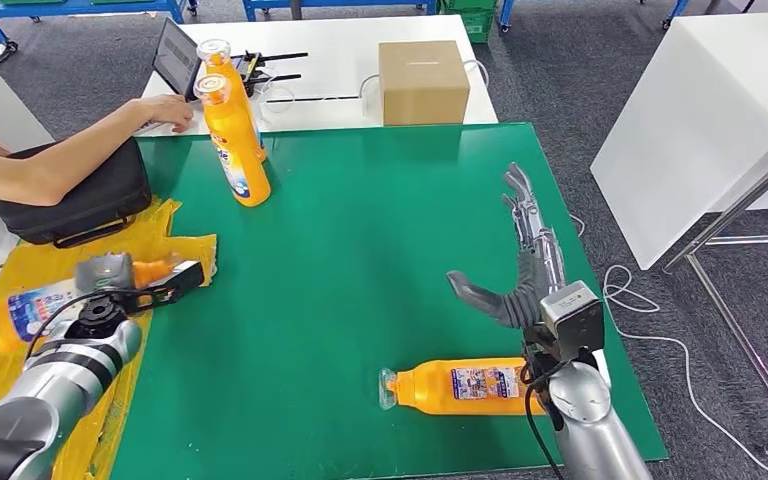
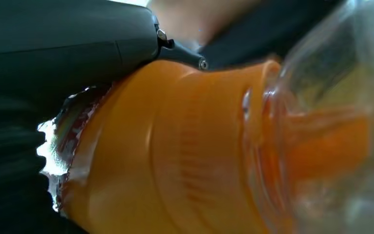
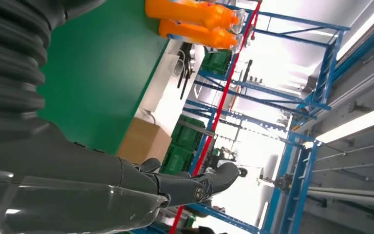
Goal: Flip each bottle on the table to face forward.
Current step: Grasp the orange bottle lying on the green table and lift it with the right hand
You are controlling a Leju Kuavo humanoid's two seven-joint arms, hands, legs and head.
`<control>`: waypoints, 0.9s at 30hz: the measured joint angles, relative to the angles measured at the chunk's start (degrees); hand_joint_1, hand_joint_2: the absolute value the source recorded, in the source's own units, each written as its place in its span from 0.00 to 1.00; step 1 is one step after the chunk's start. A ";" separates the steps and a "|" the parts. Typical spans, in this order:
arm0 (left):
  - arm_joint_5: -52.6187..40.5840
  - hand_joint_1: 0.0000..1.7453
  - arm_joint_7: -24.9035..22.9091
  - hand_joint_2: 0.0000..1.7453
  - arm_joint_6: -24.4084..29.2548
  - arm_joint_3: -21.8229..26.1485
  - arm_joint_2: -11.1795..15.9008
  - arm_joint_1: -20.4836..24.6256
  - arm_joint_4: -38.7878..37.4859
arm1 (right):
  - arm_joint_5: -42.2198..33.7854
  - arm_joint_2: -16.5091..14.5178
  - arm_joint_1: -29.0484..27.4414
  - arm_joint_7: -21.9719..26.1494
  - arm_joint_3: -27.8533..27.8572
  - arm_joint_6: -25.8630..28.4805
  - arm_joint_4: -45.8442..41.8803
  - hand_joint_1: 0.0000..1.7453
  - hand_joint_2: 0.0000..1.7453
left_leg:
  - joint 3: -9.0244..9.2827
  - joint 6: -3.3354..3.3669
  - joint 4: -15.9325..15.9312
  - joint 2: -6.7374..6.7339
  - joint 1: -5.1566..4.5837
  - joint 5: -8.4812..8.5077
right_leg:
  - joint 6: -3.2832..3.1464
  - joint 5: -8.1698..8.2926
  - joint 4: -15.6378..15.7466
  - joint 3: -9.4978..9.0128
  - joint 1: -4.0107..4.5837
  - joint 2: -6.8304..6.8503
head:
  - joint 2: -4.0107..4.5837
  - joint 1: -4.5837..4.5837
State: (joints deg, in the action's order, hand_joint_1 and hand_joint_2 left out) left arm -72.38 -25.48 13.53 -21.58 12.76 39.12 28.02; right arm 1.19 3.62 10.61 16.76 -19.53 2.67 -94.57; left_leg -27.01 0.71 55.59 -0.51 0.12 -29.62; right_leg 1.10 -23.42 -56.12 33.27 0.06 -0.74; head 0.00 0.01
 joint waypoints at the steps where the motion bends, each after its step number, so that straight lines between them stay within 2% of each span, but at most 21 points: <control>1: -0.15 1.00 0.06 1.00 0.11 0.17 0.08 0.17 -1.18 | 0.02 -0.07 0.01 -0.02 0.04 0.04 0.14 0.00 1.00 | -0.01 -0.01 0.00 0.20 0.00 0.01 | -0.01 -0.02 0.00 -0.04 0.02 0.18 | 0.00 0.01; 3: -0.40 1.00 0.33 1.00 0.10 0.45 0.11 0.80 -3.05 | 0.10 -0.32 0.05 -0.04 0.08 0.07 0.39 0.00 1.00 | -0.01 -0.01 -0.01 0.50 0.00 0.03 | -0.02 -0.04 -0.01 -0.15 -0.01 0.45 | 0.00 0.02; 10: -0.56 1.00 0.35 1.00 -0.22 0.82 0.07 2.25 -6.37 | 0.19 -0.78 0.06 -0.04 0.10 0.07 0.98 0.00 1.00 | 0.08 0.00 -0.02 0.21 0.01 0.02 | -0.01 0.01 -0.01 -0.22 -0.08 0.28 | 0.00 0.01; 27: -0.58 1.00 0.30 1.00 -0.71 0.90 0.02 3.00 -7.88 | 0.31 -0.87 0.05 -0.04 0.10 0.24 1.20 0.00 1.00 | 0.18 0.00 -0.02 0.12 0.01 0.02 | -0.01 0.01 -0.10 -0.25 -0.07 0.19 | 0.00 0.01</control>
State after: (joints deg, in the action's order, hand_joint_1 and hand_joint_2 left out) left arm -72.96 -25.18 12.82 -20.69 12.78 42.11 20.14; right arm 1.49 2.75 10.67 16.72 -19.43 2.90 -93.37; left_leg -26.83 0.71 55.57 -0.39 0.13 -29.59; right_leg 1.09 -23.41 -56.22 33.02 -0.01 -0.55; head 0.00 0.02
